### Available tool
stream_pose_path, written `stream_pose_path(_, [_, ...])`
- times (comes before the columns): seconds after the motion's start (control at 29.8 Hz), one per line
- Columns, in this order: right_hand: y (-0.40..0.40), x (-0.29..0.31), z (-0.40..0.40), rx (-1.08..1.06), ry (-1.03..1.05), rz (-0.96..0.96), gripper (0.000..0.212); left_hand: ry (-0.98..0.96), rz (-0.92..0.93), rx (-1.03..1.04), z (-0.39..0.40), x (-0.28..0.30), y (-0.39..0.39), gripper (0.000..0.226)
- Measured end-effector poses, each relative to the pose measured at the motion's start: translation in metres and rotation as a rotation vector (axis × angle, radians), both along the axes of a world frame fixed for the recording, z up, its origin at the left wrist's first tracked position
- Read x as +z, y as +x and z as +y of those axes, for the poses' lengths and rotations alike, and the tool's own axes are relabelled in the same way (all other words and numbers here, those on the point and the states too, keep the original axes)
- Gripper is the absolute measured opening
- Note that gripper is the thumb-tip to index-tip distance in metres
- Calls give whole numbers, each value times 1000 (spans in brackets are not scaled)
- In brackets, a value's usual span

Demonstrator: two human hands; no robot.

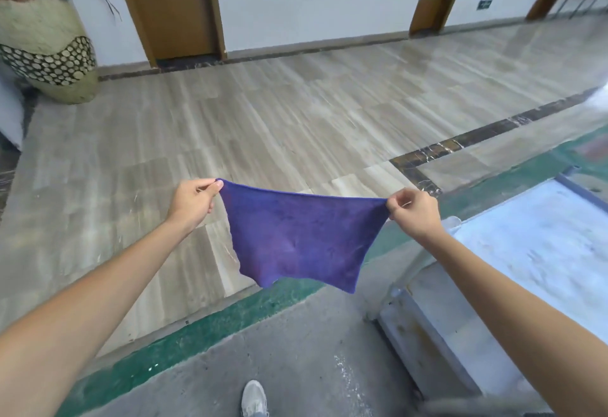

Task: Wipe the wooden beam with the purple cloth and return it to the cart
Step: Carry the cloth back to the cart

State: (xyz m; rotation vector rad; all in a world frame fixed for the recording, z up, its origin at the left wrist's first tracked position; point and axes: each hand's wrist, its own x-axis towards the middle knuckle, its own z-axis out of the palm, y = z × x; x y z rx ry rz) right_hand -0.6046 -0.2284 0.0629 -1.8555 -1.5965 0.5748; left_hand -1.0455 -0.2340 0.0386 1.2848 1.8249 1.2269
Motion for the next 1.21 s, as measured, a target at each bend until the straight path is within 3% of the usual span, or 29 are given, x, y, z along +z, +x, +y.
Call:
stream_pose_path(0.07, [-6,-1,17,-59,-17,31,15,20,52,-53,46,3,-4,9])
stream_pose_path(0.37, [8,-28,76,-332,-4,84,14,19,50,-225,220,-11,38,24])
stream_pose_path(0.84, [114,-76,194,-684,-18,72,27,-53,181,-567,468,-42,219,19])
stream_pose_path(1.01, [142,-82,199,-780,-17,102,27,-93,120,-692,522,-35,298,27])
stream_pose_path(1.21, [168,-80,189,-914,0,200,19,-98,46,-851,562,-25,403,19])
